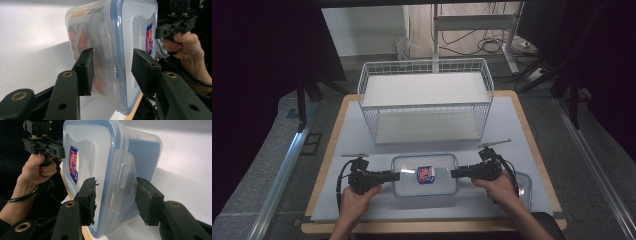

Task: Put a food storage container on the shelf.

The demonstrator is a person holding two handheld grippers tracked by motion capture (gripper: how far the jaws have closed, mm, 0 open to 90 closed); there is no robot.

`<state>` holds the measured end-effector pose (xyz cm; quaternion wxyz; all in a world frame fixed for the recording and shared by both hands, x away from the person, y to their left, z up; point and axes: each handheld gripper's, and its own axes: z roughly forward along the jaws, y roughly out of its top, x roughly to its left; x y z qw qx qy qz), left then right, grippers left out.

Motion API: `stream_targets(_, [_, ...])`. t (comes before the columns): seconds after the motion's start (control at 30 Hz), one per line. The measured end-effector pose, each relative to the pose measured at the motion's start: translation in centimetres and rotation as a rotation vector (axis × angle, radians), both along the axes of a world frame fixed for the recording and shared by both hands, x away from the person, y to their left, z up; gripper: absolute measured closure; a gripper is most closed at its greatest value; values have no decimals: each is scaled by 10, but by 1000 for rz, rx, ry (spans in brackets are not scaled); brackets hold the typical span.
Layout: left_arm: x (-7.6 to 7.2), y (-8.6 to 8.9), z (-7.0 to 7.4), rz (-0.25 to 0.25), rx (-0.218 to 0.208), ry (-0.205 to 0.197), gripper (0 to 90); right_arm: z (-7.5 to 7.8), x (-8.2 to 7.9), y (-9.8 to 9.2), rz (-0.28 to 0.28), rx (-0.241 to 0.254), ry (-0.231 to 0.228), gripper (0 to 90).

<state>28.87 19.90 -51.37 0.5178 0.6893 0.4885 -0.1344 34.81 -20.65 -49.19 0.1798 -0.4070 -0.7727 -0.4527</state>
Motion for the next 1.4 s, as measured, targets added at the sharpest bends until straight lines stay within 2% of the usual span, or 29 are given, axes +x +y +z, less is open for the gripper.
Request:
stream_targets(0.1, [1, -1, 3, 8, 11, -12, 541, 1, 0, 0, -8, 4, -2, 532])
stream_targets(0.17, [2, -2, 6, 10, 27, -24, 540, 3, -1, 1, -13, -1, -28, 533])
stream_targets(0.2, [3, -2, 7, 13, 25, -27, 539, 6, -1, 1, -20, -2, -49, 533])
stream_targets(0.43, [7, -4, 21, 15, 25, -67, 539, 15, 1, -1, -35, 17, -72, 533])
stream_targets(0.63, [13, -6, 47, 18, 31, -133, 539, 38, 5, -4, -43, 40, -130, 534])
stream_targets(0.77, [18, -8, 67, 16, 36, -170, 538, 59, 8, -6, -46, 47, -177, 534])
stream_targets(0.8, [21, -8, 77, 16, 41, -184, 538, 70, 10, -6, -51, 56, -200, 534])
stream_targets(0.83, [21, -8, 77, 16, 41, -184, 537, 70, 10, -6, -51, 56, -200, 534])
stream_targets(0.97, [28, -7, 100, 14, 53, -216, 537, 87, 16, -6, -57, 70, -235, 534])
stream_targets(1.0, [32, -7, 108, 14, 56, -226, 538, 97, 20, -5, -60, 75, -254, 533])
stream_targets(1.03, [32, -7, 108, 14, 56, -226, 537, 100, 21, -5, -60, 77, -257, 534])
stream_targets(1.07, [36, -6, 118, 14, 57, -238, 537, 106, 23, -5, -63, 82, -262, 534])
stream_targets(1.1, [36, -6, 118, 14, 57, -238, 538, 106, 23, -5, -63, 82, -262, 534])
stream_targets(1.27, [49, -4, 144, 21, 59, -262, 537, 129, 35, -3, -74, 101, -287, 533])
stream_targets(1.3, [49, -4, 144, 21, 59, -262, 537, 129, 35, -3, -74, 101, -287, 533])
stream_targets(1.4, [58, -2, 157, 24, 57, -271, 536, 140, 42, -1, -83, 107, -305, 533])
